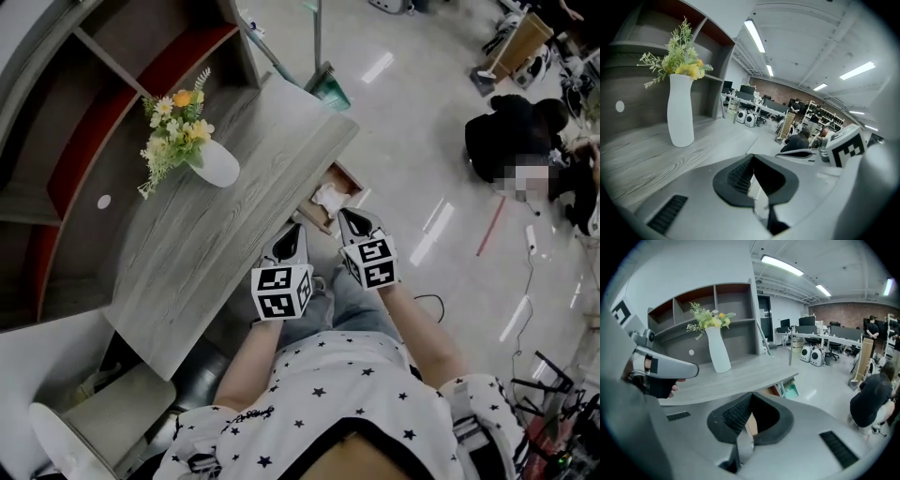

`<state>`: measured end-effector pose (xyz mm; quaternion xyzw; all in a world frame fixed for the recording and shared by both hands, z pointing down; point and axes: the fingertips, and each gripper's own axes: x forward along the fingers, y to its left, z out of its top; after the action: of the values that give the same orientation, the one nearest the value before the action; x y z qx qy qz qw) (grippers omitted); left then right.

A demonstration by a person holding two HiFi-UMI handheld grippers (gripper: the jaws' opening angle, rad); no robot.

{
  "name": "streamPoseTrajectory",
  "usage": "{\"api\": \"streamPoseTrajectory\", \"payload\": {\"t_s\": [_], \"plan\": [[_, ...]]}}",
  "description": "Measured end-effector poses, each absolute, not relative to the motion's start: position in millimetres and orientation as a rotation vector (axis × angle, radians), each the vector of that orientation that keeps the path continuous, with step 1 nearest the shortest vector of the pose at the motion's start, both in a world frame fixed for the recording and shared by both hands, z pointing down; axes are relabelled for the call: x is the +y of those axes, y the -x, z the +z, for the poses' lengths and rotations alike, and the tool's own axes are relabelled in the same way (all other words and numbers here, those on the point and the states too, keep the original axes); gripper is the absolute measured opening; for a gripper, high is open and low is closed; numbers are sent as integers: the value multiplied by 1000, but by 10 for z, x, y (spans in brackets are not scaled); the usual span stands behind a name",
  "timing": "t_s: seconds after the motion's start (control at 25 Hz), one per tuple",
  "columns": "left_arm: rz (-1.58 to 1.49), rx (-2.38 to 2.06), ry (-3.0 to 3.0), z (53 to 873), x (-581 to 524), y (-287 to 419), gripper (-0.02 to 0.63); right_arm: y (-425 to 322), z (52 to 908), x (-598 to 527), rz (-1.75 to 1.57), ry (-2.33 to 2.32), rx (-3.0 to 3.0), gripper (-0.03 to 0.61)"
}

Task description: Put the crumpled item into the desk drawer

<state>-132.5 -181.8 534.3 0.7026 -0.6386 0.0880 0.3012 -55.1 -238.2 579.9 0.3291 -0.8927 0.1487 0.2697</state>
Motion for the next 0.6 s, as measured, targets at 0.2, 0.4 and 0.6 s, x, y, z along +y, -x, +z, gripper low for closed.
{"api": "streamPoseTrajectory", "payload": {"t_s": [0.2, 0.4, 0.6], "plan": [[227, -1689, -1906, 5168, -1748, 1272, 12, 499, 5452, -2233, 384, -927, -2456, -6], [219, -1697, -1942, 5029, -1709, 1244, 12, 453, 5183, -2141, 368, -966, -2506, -6], [208, -1705, -1964, 4918, -1648, 1235, 12, 403, 4990, -2050, 375, -998, -2542, -6]]}}
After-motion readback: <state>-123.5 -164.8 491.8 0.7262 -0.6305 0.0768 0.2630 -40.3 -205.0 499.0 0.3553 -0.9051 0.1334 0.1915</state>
